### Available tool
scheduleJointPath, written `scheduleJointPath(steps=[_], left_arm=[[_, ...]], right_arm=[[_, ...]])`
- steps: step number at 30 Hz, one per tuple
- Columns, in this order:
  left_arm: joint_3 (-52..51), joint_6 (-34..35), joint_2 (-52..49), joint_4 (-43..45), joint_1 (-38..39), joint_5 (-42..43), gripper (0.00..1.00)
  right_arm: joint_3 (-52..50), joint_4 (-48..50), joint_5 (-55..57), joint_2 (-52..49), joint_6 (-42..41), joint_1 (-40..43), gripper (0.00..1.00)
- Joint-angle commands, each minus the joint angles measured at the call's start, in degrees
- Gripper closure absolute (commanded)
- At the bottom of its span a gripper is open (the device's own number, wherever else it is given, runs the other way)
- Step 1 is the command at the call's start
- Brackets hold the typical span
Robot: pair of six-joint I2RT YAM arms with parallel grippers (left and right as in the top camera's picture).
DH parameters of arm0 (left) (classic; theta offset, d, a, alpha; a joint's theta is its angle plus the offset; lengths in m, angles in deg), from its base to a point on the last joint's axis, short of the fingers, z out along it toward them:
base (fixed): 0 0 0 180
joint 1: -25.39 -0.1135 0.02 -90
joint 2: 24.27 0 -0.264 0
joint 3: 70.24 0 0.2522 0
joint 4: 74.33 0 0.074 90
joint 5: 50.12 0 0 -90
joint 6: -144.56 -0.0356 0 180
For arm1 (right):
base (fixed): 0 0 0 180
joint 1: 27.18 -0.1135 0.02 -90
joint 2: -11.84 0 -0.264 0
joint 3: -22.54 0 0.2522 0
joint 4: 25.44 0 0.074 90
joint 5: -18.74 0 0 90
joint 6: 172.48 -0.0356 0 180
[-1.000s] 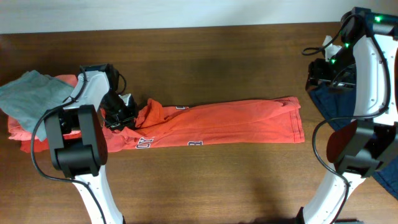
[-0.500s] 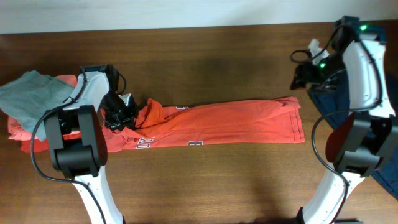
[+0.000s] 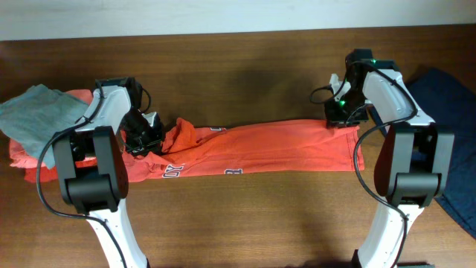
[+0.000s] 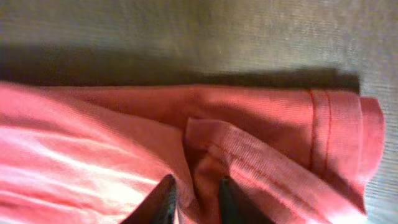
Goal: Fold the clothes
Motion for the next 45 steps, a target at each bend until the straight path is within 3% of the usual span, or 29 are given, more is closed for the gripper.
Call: scheduleJointPath(steps=[1,3,9,14,17,25,32,42,45], left_arm=[[-1.09,-0.9,-0.74,1.92,0.2,-0.87,0.99],[-1.09,-0.9,-0.74,1.9,0.17,-0.85,0.99],[-1.09,-0.9,-0.74,1.9,0.2,-0.87,0.99],[-1.09,-0.9,-0.74,1.6,0.17,-0.87,0.98],[-1.09,-0.9,-0.74,1.44,0.17,-0.87,0.98],[-1.09,-0.9,-0.74,1.46,0.17,-0.87,0.98],[-1.09,-0.9,-0.74,1.49,0.17,-0.87,0.98],[-1.09,-0.9,-0.74,1.49,0.17,-0.87,0.98],[-1.09,-0.9,-0.74,1.46,0.17,-0.87,0.98]], right_arm=[[-0.33,-2.43,1.49,0.15,-0.55,0.13,0.83],[-0.33,-4.48,1.49,0.15,-0.55,0.13,0.83],[-0.37,-15.17,5.46,0.15,-0.48,0.17,0.43],[-0.44,-17.11,7.26,0.15,-0.46,0.17,0.32],[-0.35,-16.65,11.61,0.17,-2.47,0.17,0.42],[9.9,-15.34,7.89,0.72,-2.47,0.17,0.43],[7.78,-12.0,7.87,-1.46,-3.34,0.17,0.5],[1.97,-9.03,6.45,-4.55,-3.21,0.11,0.47],[1.92,-8.59,6.38,-4.55,-3.13,0.13,0.58]])
